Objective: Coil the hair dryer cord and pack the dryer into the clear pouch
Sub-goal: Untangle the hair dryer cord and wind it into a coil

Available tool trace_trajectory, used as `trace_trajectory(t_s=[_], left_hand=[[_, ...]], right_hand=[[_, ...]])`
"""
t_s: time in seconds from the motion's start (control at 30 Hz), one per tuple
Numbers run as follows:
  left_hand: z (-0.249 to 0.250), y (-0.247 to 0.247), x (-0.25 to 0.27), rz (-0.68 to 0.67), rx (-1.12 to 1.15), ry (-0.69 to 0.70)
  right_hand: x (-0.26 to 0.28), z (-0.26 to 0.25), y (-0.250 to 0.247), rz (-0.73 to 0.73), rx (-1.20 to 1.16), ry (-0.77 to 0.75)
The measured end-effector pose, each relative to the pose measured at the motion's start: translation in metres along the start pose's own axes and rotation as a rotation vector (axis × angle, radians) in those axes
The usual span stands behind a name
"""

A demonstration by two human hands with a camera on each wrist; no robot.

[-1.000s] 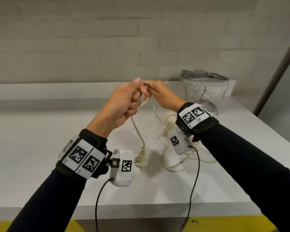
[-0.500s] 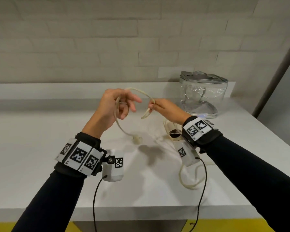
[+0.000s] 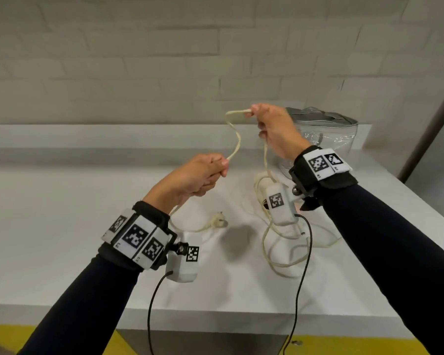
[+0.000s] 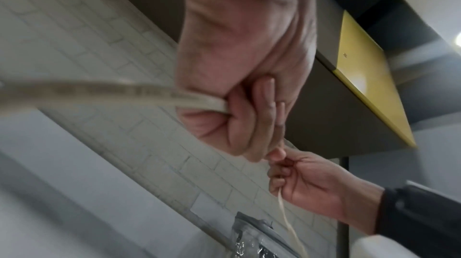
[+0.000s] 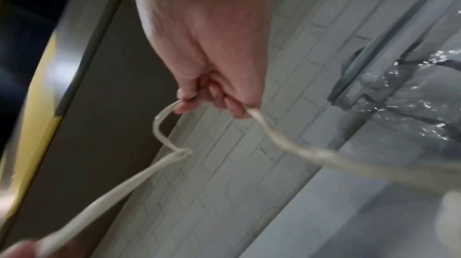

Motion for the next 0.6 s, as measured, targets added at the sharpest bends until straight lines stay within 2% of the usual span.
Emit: trace_trajectory(t_s=[0.07, 0.17, 0.23, 0.3, 0.4, 0.5, 0.6], left_hand=[[0.001, -0.001, 0.003, 0.063, -0.039, 0.074], [0.015, -0.010, 0.005, 0.196, 0.034, 0.204], [0.027, -0.018, 0.004, 0.245, 0.127, 0.267], [0.035, -0.024, -0.001, 0.282, 0.159, 0.308], [0.039, -0.024, -0.015, 0.337, 0.224, 0.284], [0.041, -0.026, -0.033, 0.450, 0.412, 0.239], [0.042, -0.028, -0.044, 0.411, 0.574, 0.291]], right_hand=[[-0.008, 0.009, -0.009, 0.146, 0.103, 0.005], [-0.010, 0.027, -0.010, 0.136, 0.428, 0.024], [-0.004, 0.043, -0.003, 0.046, 0.641, 0.040], [0.007, 0.052, 0.011, -0.090, 0.785, -0.005], [0.032, 0.053, 0.037, -0.233, 0.871, -0.187], [0.057, 0.043, 0.062, -0.332, 1.024, -0.287], [0.072, 0.035, 0.075, -0.389, 1.056, -0.338]])
Point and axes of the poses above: each hand's wrist, its own x-axis away from the middle knuckle, its own y-axis out of the palm, z = x × y, the point moved 3 cm from there along -x, towards the middle knuckle, and after that the axes turned 3 degrees about x, right-handed, at the moved point
